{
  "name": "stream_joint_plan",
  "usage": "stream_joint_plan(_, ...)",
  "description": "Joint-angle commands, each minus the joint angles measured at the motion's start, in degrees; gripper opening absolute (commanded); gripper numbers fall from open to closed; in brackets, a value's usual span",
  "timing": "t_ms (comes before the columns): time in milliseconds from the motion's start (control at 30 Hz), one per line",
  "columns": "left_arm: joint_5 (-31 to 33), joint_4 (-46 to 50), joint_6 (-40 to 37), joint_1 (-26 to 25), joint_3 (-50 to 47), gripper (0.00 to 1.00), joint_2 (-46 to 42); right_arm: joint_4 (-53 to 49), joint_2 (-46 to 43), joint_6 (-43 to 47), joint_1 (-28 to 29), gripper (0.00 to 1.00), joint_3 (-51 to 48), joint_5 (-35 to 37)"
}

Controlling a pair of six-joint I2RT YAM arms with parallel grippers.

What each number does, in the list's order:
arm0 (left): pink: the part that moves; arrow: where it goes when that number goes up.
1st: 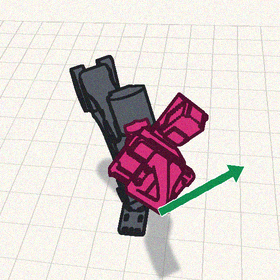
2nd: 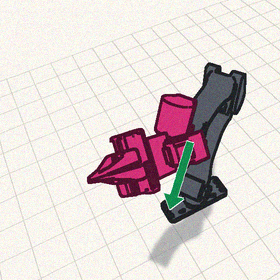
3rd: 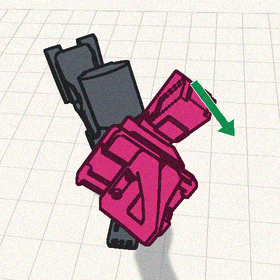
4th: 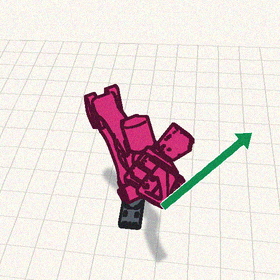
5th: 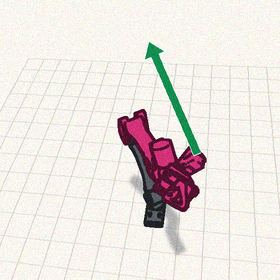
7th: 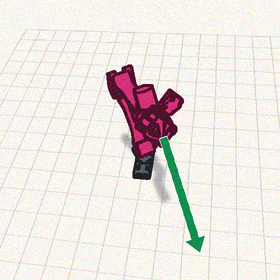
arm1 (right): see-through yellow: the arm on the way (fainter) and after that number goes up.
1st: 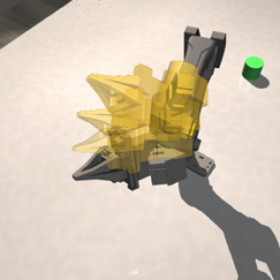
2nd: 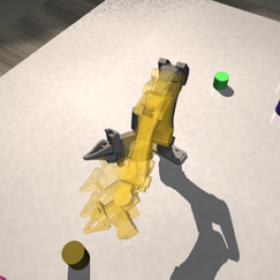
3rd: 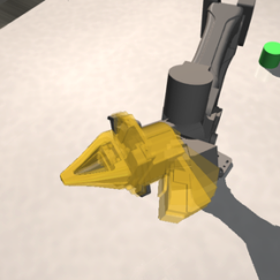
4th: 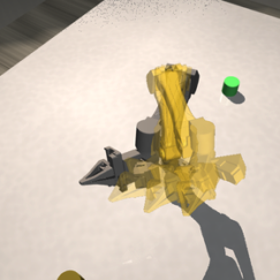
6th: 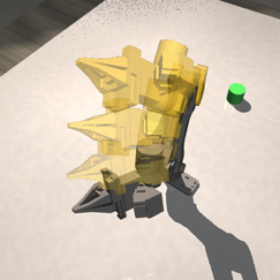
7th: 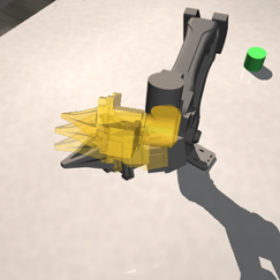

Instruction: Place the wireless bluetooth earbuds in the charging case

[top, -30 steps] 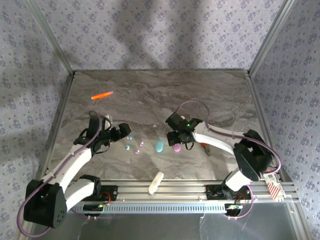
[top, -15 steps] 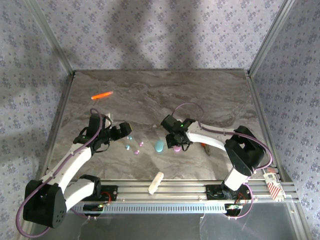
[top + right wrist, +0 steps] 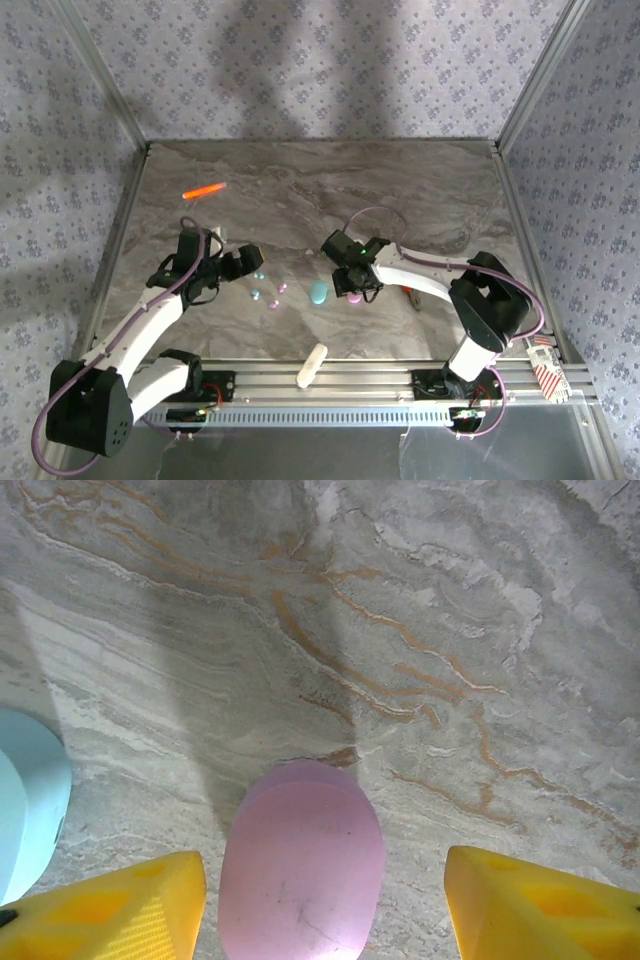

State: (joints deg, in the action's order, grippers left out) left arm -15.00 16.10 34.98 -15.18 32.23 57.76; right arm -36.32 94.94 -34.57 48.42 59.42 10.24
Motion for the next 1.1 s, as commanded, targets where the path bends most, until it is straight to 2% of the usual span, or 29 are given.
stream_joint_plan(0,0.24,-0.34,-0.70,-0.38,0.58,1.00,-0.62,-1.92,1.07,-0.95,0.53,0.66,-0.18,-0.70)
stream_joint_plan(367,0.17,-0.87,-0.62,-0.38,0.03,1.00,-0.36,-1.83,2.15,-1.02,0.90,0.61,-0.18,-1.23)
stream_joint_plan(600,0.16,-1.08,-0.60,-0.38,-0.14,1.00,-0.27,-1.91,2.45,-1.02,1.01,0.53,0.13,-1.45)
stream_joint_plan(833,-0.90,-1.70,-0.35,-0.61,-0.12,1.00,0.16,-2.09,1.41,-0.96,0.97,0.49,0.21,-1.05)
stream_joint_plan(967,-1.48,-3.55,1.25,-3.18,-0.40,1.00,0.38,-2.05,-0.35,-2.12,0.71,0.47,-0.10,-1.16)
stream_joint_plan(1067,-2.24,-6.31,3.51,-7.12,-0.57,1.00,1.82,-0.48,-2.34,-2.25,-0.40,0.46,-1.15,-3.06)
